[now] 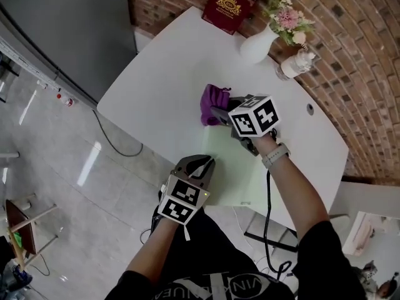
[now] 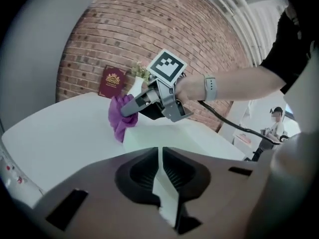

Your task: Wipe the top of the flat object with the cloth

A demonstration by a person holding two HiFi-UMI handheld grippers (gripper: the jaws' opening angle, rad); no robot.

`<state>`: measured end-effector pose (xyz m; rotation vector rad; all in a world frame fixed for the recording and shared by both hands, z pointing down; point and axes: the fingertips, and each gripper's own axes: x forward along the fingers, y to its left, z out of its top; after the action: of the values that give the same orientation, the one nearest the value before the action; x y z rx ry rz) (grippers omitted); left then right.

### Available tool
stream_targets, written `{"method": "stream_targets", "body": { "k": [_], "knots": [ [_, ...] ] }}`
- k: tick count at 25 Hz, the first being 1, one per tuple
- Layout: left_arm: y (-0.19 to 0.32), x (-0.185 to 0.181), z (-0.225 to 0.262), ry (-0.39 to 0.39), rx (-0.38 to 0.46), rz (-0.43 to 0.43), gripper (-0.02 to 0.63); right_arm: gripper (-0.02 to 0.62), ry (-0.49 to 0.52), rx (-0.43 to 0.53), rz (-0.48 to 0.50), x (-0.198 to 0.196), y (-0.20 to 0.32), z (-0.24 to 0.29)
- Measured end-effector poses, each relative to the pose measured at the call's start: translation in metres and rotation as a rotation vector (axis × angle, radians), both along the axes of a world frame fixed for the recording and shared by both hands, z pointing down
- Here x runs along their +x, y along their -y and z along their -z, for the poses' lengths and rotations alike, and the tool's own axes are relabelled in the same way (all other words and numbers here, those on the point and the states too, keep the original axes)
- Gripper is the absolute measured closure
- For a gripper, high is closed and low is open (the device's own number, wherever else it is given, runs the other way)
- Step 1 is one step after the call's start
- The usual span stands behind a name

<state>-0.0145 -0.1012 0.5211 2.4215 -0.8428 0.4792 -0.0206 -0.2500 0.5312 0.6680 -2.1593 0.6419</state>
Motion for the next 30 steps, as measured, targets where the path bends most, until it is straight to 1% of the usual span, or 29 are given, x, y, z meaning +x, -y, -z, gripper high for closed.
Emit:
{"method": "stream_targets", "body": {
  "k": [2, 5, 6, 10, 14, 17, 20, 23, 26, 30],
  "knots": [
    [0.004, 0.009, -0.003, 0.039, 0.010, -0.040, 0.575, 0.531, 0.008, -0.017, 0.010, -0.001, -0.003, -0.002],
    [0.007, 0.012, -0.013, 0.165, 0.051, -0.082, 0.578, 0.531, -0.020, -0.037, 0.074, -0.002, -0.010, -0.010],
    [0.007, 0.013, -0.015, 0.197, 0.061, -0.089, 0.580, 0.531, -0.033, -0.043, 0.098, -0.001, -0.012, -0.012],
    [0.007, 0.015, -0.018, 0.281, 0.082, -0.077, 0.583, 0.531, -0.069, -0.077, 0.172, 0.005, -0.018, -0.017],
    [0.007, 0.017, -0.020, 0.371, 0.112, -0.054, 0.583, 0.531, -0.085, -0.126, 0.198, 0.019, -0.022, -0.018],
    [0.007, 0.018, -0.021, 0.391, 0.109, -0.038, 0.584, 0.531, -0.102, -0.149, 0.191, 0.037, -0.025, -0.019],
    [0.007, 0.018, -0.020, 0.389, 0.103, -0.031, 0.584, 0.531, -0.132, -0.160, 0.182, 0.060, -0.027, -0.021],
    [0.007, 0.018, -0.020, 0.413, 0.118, -0.033, 0.584, 0.531, -0.172, -0.164, 0.164, 0.088, -0.029, -0.022],
    [0.007, 0.018, -0.021, 0.437, 0.135, -0.033, 0.584, 0.531, -0.188, -0.164, 0.128, 0.116, -0.031, -0.024],
    [0.007, 0.018, -0.021, 0.435, 0.125, -0.017, 0.586, 0.531, -0.188, -0.157, 0.061, 0.149, -0.034, -0.025]
  ]
}}
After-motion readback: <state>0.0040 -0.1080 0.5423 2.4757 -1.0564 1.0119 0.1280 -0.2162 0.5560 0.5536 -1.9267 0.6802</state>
